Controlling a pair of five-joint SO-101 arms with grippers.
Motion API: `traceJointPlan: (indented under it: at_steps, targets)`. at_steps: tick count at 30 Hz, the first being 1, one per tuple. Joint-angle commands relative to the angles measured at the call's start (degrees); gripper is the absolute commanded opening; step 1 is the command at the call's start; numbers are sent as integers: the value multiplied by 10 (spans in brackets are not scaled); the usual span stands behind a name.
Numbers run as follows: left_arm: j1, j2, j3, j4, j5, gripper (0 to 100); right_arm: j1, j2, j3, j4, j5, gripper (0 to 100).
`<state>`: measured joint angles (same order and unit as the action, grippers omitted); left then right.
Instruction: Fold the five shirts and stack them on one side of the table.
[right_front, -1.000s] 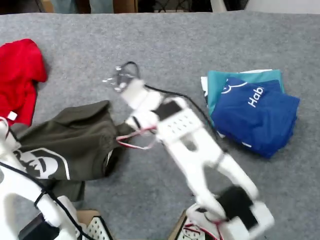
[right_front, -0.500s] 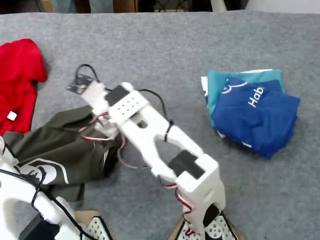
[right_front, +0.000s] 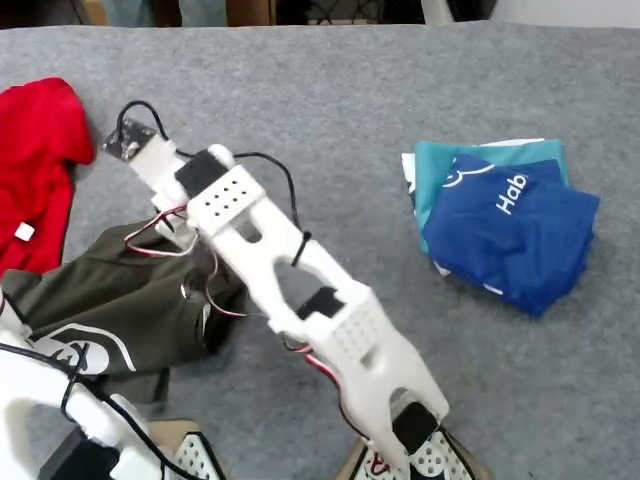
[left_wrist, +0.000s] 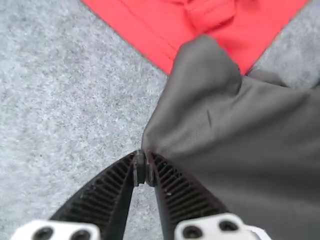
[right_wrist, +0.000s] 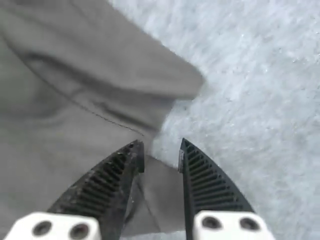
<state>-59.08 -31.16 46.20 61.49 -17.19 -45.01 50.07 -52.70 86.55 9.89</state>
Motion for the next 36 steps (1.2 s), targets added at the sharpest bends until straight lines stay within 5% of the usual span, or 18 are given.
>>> traceJointPlan:
  at_steps: [1,5,21,28,36]
  targets:
    - [-3,-15,-5,4,-11,30,-3,59,-122,82,-4,124]
    - [0,-11,-4,4,-11,30,7,144,-187,148,-18,10]
    - [1,-11,-4,2,-13,30,48,-16,145,144,-24,13]
    - [2,-11,-4,1,-13,30,68,-74,173,139,33,17]
    - [2,-11,-4,1,-14,30,75,-98,155,135,62,292]
